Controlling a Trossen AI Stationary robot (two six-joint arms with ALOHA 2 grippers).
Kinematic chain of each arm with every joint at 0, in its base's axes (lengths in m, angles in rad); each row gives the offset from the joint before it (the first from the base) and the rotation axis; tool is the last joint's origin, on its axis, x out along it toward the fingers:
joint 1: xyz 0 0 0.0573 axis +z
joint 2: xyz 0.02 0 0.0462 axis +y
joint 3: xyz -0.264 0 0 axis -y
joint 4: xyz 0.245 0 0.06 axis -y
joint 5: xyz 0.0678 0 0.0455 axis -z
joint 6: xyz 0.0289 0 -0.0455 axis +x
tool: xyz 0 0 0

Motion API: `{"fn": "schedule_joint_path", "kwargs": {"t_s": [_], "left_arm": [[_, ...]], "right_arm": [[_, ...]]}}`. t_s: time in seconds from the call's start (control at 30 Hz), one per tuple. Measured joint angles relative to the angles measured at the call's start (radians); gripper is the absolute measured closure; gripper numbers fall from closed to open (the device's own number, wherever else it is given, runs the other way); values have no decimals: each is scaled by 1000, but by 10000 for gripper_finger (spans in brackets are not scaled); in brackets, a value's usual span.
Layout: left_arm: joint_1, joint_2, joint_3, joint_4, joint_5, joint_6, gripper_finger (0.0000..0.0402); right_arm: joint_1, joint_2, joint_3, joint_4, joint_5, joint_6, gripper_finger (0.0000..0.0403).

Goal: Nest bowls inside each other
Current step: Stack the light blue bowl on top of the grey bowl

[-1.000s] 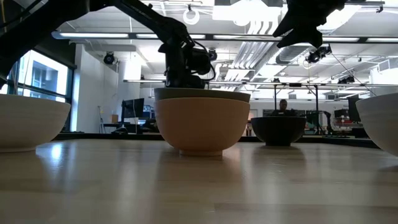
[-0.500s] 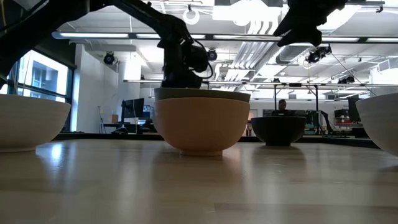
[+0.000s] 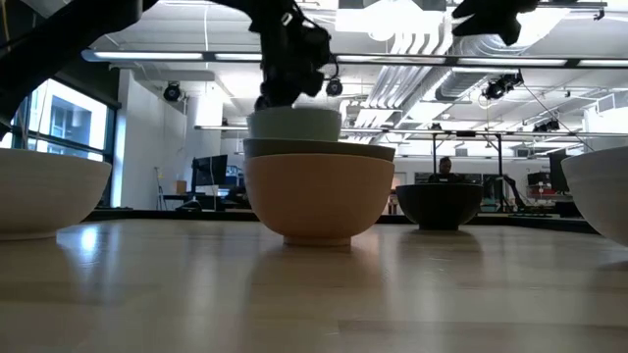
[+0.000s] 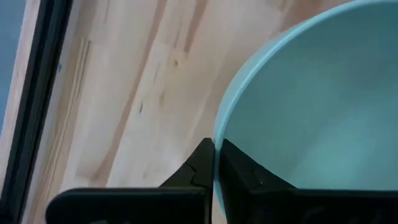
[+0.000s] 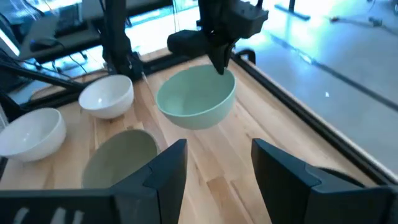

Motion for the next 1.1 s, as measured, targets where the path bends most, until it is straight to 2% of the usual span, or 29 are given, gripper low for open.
{"fn": "schedule_joint_path", "kwargs": {"t_s": [0.13, 0.27, 0.5, 0.93, 1.1], "left_arm": [[-30, 0, 65, -42, 1, -4, 401], [-74, -3, 101, -41, 46, -39, 401], [-175, -4, 102, -42, 47, -67, 401], [-306, -4, 101, -42, 17, -122, 401], [-330, -1, 44, -16, 12, -151, 401]], "right_arm": [[0, -59, 0, -1, 3, -27, 231], [0, -107, 0, -18, 58, -33, 231], [0, -166, 0, -65, 89, -28, 231], [0, -174, 0, -87, 89, -23, 231], [0, -174, 0, -88, 89, -2, 231]]}}
